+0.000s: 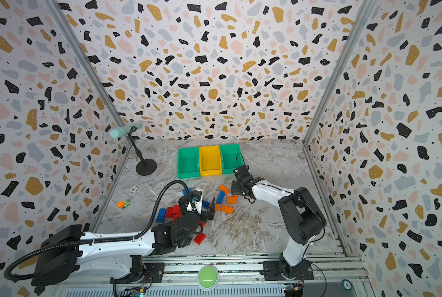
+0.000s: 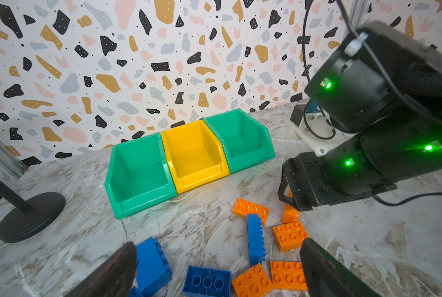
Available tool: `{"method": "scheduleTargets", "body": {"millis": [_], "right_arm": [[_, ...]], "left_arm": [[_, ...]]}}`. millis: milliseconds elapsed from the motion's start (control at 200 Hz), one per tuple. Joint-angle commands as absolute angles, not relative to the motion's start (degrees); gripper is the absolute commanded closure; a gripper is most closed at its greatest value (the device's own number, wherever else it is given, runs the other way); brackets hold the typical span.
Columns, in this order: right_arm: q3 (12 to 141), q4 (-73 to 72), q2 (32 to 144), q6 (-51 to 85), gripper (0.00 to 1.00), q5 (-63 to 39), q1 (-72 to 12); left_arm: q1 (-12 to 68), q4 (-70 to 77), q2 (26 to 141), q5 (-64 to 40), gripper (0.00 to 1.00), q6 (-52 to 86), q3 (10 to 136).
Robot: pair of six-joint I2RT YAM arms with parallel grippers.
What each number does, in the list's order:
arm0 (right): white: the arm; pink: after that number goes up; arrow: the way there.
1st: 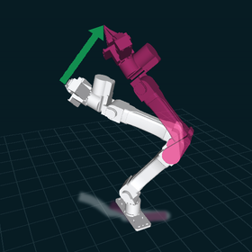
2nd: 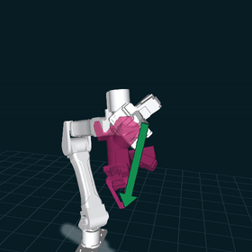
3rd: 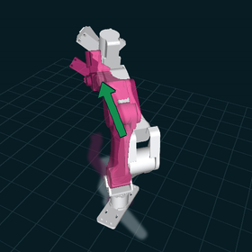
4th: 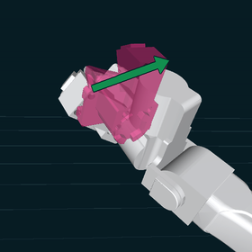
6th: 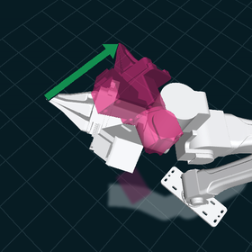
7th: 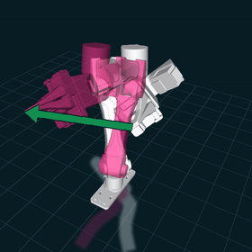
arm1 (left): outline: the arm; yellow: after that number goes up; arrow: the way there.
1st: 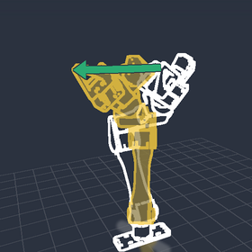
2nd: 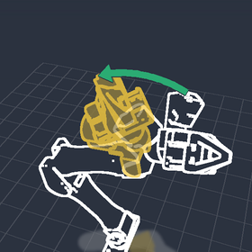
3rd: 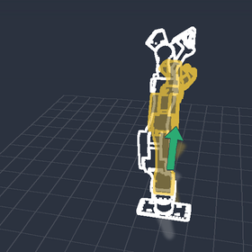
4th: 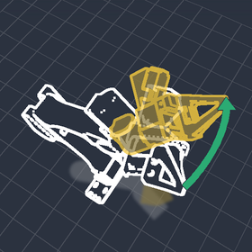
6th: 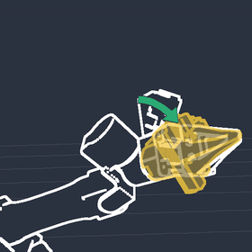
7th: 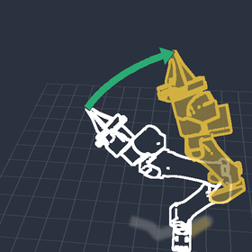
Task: Sort the legos into containers by color
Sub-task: Pick up the lego from the center of the table.
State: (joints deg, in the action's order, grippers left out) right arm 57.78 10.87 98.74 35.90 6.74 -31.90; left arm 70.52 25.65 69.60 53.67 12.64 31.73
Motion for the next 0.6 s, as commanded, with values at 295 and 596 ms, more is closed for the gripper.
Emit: {"method": "scheduleTargets", "body": {"millis": [295, 596], "right_arm": [[61.7, 12.0, 104.7, 38.2, 0.48, 4.9, -31.3], [64.6, 15.2, 104.8, 36.3, 0.94, 4.5, -30.9]], "left_arm": [[70.7, 28.8, 69.0, 55.5, 0.0, 13.7, 28.8], [70.7, 27.7, 69.7, 57.6, 0.0, 13.0, 29.6]]}}
